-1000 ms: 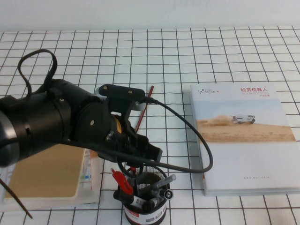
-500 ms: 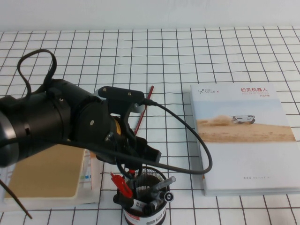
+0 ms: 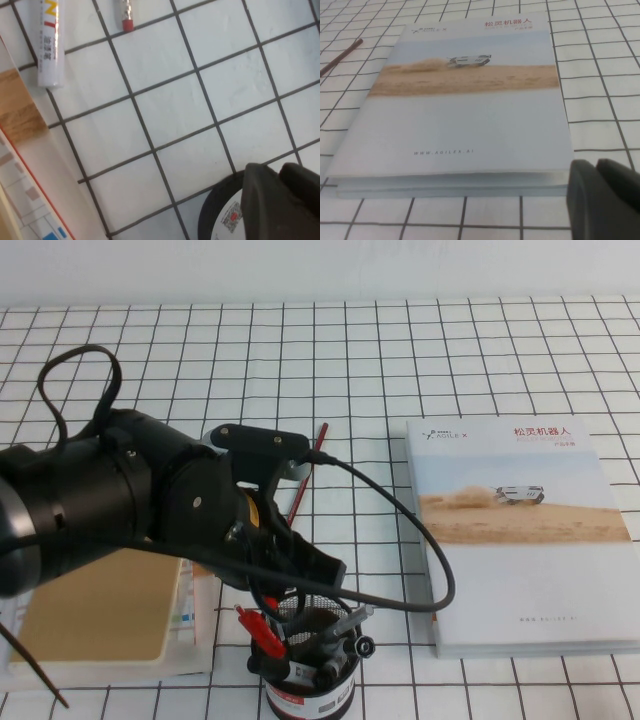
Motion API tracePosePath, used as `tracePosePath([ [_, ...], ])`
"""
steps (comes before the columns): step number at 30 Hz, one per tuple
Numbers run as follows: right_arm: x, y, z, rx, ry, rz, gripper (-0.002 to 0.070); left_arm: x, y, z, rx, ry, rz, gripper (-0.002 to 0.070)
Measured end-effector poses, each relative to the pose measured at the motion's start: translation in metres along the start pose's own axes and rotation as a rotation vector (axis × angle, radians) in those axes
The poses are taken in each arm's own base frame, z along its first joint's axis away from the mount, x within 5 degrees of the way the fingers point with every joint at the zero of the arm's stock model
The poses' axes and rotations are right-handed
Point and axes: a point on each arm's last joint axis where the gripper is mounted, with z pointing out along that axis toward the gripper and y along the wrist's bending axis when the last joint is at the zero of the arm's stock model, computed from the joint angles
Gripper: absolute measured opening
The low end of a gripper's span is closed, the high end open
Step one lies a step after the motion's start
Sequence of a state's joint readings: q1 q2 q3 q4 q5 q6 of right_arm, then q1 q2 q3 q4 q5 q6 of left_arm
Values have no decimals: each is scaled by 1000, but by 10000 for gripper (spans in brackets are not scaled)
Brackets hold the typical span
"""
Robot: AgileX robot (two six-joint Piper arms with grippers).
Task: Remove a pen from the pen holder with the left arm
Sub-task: 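Take a marker out of the pen holder and lay it on the table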
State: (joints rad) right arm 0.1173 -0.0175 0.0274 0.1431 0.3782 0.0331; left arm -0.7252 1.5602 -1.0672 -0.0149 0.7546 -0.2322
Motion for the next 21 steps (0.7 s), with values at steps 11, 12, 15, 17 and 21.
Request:
tracePosePath([
  [11, 0, 0, 0, 0, 0, 0, -15, -3, 0, 0, -3, -29, 11, 15],
  [12, 0, 0, 0, 0, 0, 0, -15, -3, 1, -1, -13, -38, 24, 15],
  [15, 0, 0, 0, 0, 0, 0, -15, -5, 3, -4, -32, -53, 59, 17],
  [17, 0, 0, 0, 0, 0, 0, -15, -10, 2, -10, -35, -72, 80, 27],
  [21, 0, 0, 0, 0, 0, 0, -15, -21, 0, -24, -35, -108, 101, 60],
])
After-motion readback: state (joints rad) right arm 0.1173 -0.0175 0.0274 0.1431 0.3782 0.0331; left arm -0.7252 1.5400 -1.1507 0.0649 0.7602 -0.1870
